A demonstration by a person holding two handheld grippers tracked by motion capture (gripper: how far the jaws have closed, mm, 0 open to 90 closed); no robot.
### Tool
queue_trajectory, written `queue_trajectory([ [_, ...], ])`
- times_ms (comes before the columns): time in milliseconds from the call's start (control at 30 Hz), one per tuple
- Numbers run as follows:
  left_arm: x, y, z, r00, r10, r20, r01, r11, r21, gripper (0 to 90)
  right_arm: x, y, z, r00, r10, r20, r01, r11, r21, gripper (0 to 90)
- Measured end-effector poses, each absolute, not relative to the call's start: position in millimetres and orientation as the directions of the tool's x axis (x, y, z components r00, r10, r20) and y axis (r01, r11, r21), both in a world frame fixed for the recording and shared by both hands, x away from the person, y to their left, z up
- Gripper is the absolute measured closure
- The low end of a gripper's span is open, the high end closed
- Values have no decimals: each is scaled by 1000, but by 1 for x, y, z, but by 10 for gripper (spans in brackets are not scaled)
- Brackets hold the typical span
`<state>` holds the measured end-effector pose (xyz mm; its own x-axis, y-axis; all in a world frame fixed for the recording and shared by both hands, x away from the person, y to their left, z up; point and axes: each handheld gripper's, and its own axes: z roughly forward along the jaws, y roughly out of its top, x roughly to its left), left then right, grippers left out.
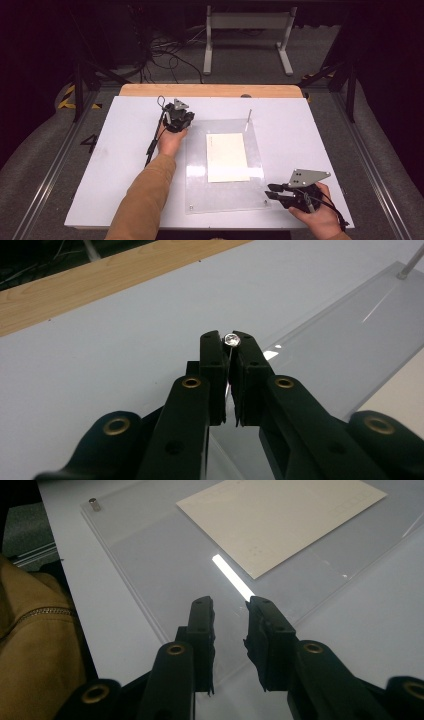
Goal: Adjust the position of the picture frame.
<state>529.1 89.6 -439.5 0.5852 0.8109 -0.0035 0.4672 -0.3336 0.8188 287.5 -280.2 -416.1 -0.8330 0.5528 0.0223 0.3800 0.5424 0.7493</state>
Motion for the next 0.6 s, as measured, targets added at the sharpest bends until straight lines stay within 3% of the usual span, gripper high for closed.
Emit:
queue_trajectory([
  [67, 528, 86, -439, 591, 806, 8, 467, -351, 811, 841, 289, -278, -419, -837, 546, 28, 385, 553, 738, 710],
  [200, 522, 87, -438, 602, 798, 19, 456, -363, 812, 632, 288, -275, -423, -848, 530, 34, 391, 579, 715, 703],
  [233, 519, 90, -437, 604, 797, 24, 451, -367, 814, 614, 288, -275, -423, -848, 529, 37, 394, 581, 712, 703],
  [600, 466, 117, -420, 667, 743, -59, 387, -278, 879, 551, 284, -270, -438, -859, 509, 48, 411, 632, 657, 708],
])
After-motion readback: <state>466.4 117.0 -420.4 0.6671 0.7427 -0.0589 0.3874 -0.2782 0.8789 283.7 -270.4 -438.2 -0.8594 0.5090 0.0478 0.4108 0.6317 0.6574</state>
